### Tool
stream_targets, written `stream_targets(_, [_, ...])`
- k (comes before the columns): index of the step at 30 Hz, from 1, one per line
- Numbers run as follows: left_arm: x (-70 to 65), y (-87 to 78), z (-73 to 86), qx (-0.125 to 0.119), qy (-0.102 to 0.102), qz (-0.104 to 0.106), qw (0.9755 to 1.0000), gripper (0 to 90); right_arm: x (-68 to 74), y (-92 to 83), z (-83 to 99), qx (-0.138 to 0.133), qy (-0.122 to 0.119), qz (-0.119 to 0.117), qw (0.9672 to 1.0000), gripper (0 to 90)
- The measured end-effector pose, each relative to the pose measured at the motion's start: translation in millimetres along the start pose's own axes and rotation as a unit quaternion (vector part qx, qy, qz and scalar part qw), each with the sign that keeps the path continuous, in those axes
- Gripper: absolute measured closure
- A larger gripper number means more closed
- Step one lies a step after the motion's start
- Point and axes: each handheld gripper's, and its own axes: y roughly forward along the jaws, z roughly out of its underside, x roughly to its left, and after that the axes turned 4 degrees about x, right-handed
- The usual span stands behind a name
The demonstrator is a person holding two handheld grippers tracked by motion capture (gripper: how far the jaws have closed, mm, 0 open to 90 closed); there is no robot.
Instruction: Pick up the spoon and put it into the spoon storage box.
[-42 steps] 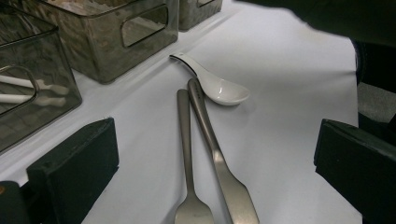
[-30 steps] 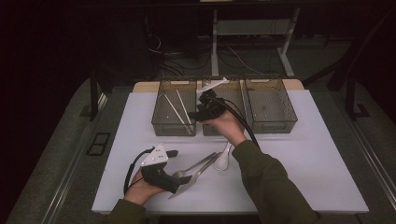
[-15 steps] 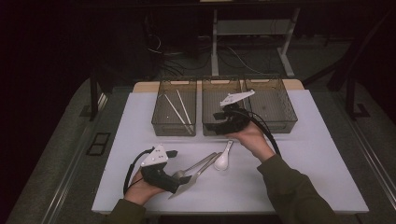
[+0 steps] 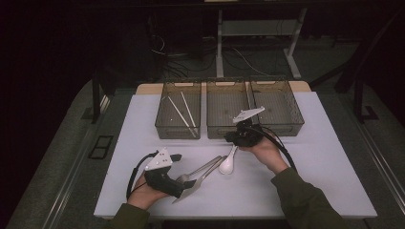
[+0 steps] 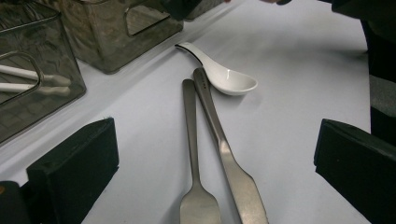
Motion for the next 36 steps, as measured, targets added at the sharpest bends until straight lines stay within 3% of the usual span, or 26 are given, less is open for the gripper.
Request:
stream_targets(3, [0.2,0.2,0.1,0.002,0.000,-0.001,1.0000,0.0,-5.4,7.3,7.8,0.009,0.010,0.009,0.9999,89.6])
stream_targets(8, [-0.1,0.1,0.1,0.001,0.000,-0.001,1.0000,0.0,-11.7,20.2,14.7,0.028,0.017,0.011,0.9994,89.8])
stream_targets(14, [0.1,0.6,0.2,0.001,-0.001,0.001,1.0000,0.0,-11.7,28.8,19.8,0.051,0.005,0.015,0.9986,89.8])
stream_targets(26, [-0.8,0.6,0.2,-0.001,0.000,0.000,1.0000,0.0,-8.9,25.6,24.6,0.062,-0.011,0.014,0.9979,89.8])
stream_targets(36, [0.0,1.8,0.5,0.006,0.000,0.000,1.0000,0.0,-6.5,12.1,40.9,0.063,-0.012,0.005,0.9979,89.8])
